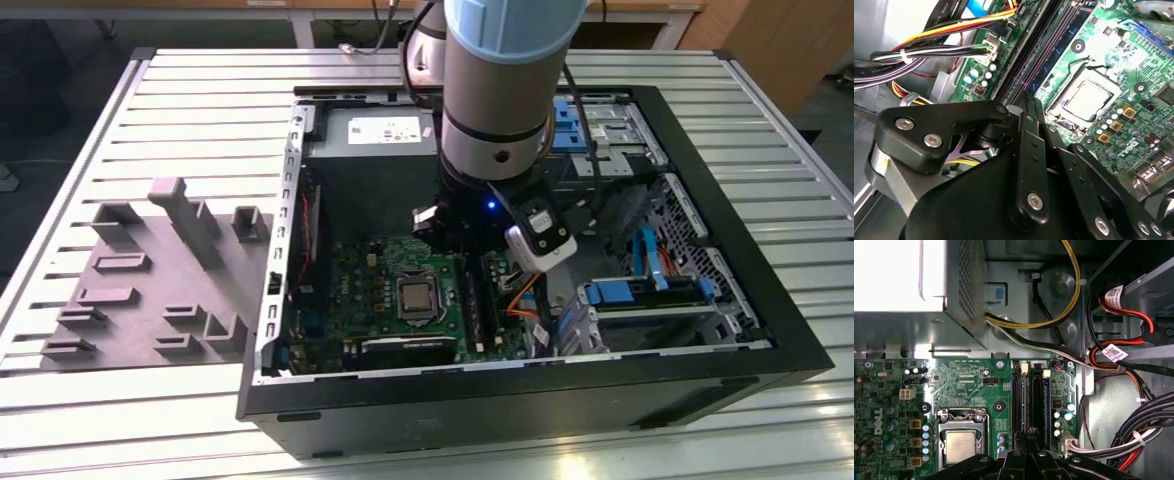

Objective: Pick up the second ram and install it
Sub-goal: 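Insert the second ram into the second slot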

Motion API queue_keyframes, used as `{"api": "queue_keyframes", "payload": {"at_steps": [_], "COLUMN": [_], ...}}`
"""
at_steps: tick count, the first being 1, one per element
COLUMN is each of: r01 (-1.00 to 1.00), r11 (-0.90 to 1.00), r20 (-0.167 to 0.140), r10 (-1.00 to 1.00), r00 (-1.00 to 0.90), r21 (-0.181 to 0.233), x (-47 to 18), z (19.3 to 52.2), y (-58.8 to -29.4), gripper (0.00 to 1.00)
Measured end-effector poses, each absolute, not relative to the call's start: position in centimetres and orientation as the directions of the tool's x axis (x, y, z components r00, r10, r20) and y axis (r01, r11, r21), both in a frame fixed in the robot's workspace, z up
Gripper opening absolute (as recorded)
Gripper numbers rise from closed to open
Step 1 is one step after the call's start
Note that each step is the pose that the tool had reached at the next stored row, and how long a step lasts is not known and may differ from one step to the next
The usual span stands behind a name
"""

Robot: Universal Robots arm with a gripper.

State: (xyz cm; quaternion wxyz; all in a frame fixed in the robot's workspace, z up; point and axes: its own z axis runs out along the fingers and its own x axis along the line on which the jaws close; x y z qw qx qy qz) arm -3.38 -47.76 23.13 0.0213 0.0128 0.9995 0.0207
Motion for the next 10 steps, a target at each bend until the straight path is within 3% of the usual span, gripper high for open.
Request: {"api": "queue_keyframes", "payload": {"at_steps": [10], "r01": [0.025], "r11": [0.999], "r20": [-0.042], "r10": [0.026], "r00": [-0.999], "r21": [0.042], "x": [-3.24], "z": [23.0], "y": [-47.77], "gripper": [0.11]}}
